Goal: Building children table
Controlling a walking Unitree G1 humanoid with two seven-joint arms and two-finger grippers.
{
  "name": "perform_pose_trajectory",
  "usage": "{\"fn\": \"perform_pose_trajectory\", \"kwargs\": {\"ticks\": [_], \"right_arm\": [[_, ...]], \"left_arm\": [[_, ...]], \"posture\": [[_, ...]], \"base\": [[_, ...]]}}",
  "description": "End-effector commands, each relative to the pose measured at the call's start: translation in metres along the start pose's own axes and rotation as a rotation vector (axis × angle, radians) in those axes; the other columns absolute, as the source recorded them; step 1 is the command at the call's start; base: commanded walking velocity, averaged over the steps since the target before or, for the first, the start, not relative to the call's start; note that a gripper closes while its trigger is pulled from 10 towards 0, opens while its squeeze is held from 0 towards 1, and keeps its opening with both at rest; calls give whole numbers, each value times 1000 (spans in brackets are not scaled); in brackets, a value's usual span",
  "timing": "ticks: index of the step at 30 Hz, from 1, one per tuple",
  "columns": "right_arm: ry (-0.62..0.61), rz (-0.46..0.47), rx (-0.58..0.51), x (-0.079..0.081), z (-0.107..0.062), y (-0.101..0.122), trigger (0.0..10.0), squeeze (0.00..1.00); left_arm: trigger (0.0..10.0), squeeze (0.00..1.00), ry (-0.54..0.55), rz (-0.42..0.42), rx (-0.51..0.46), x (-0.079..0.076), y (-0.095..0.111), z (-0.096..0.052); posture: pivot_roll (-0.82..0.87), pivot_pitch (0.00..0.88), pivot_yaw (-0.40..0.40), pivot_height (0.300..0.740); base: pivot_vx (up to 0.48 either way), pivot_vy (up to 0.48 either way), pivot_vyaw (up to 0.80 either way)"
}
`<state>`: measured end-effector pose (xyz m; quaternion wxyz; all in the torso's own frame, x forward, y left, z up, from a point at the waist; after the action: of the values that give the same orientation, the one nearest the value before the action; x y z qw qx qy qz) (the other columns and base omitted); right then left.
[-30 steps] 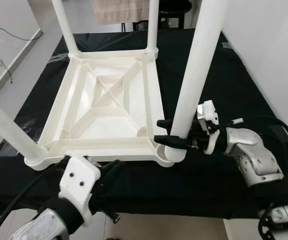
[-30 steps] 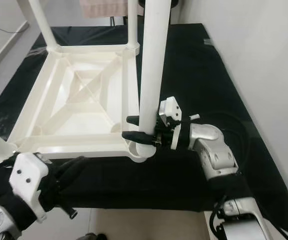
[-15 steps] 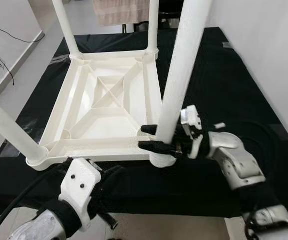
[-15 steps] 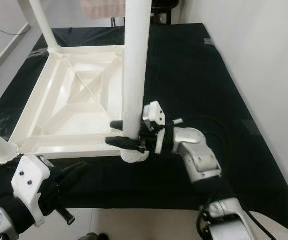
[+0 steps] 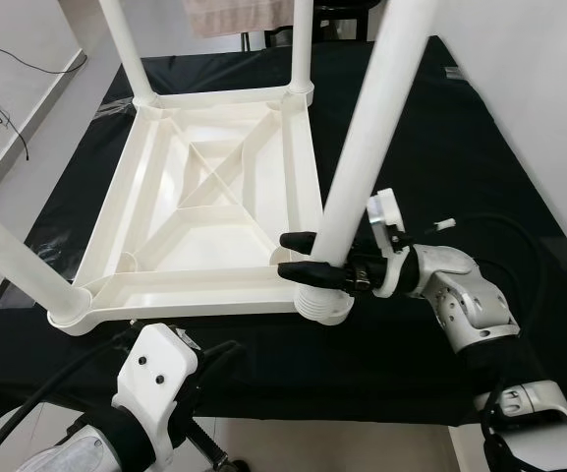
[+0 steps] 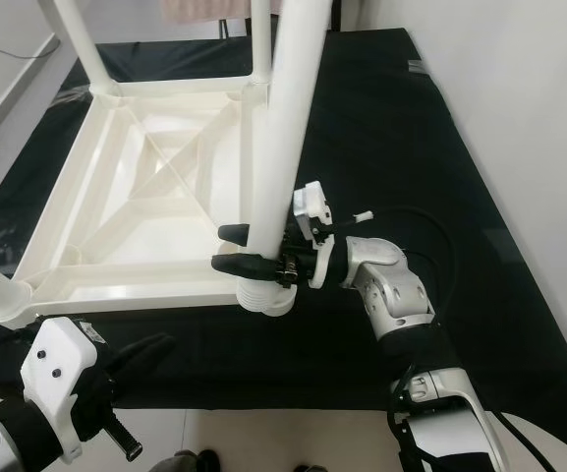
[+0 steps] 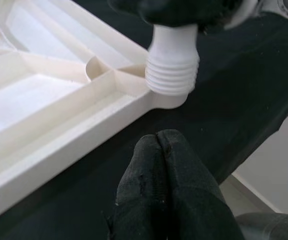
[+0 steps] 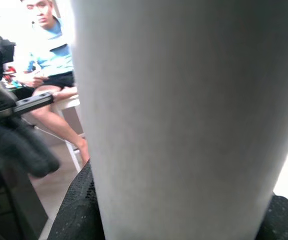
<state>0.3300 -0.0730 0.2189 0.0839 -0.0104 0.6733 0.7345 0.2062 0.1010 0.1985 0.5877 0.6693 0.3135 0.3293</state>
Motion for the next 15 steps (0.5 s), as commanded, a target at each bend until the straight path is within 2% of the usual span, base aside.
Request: {"fn": "perform_pose_trajectory", "kwargs": {"ticks": [1, 2, 3, 5, 15], "right_arm": [[16, 20, 30, 5, 0, -12, 10000, 0], [16, 20, 30, 5, 0, -12, 10000, 0], [-46, -21, 45, -5, 0, -16, 10000, 0], [-70, -36, 49, -8, -1, -17, 10000, 0], [-92, -52, 74, -13, -7, -21, 10000, 0]], "left_arm": [[10000, 0, -13, 5, 14, -2, -1, -2], [10000, 0, -13, 5, 14, -2, -1, -2], [10000, 0, -19, 8, 13, -3, -1, -2], [10000, 0, -21, 9, 12, -3, 0, -2], [10000, 0, -24, 15, 9, -4, 0, -1]], "posture": [[160, 285, 36, 740], [160, 285, 36, 740], [161, 280, 36, 740], [161, 280, 36, 740], [166, 264, 33, 740]], "base": [[0, 0, 0], [0, 0, 0], [0, 0, 0], [0, 0, 0], [0, 0, 0]]}}
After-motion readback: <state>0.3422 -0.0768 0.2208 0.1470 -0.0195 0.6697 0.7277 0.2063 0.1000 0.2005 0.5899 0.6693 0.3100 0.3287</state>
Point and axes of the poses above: a point about 5 cm out from each wrist's last joint towards the gripper, its own z axis pointing out of the wrist towards the gripper, its own y axis along the axis of the wrist's last joint, x = y × z, the point moved 6 cm from there along z, pointing out of the wrist towards the gripper, and after that the axes turned 3 degrees about -z, right-handed, at the moved point
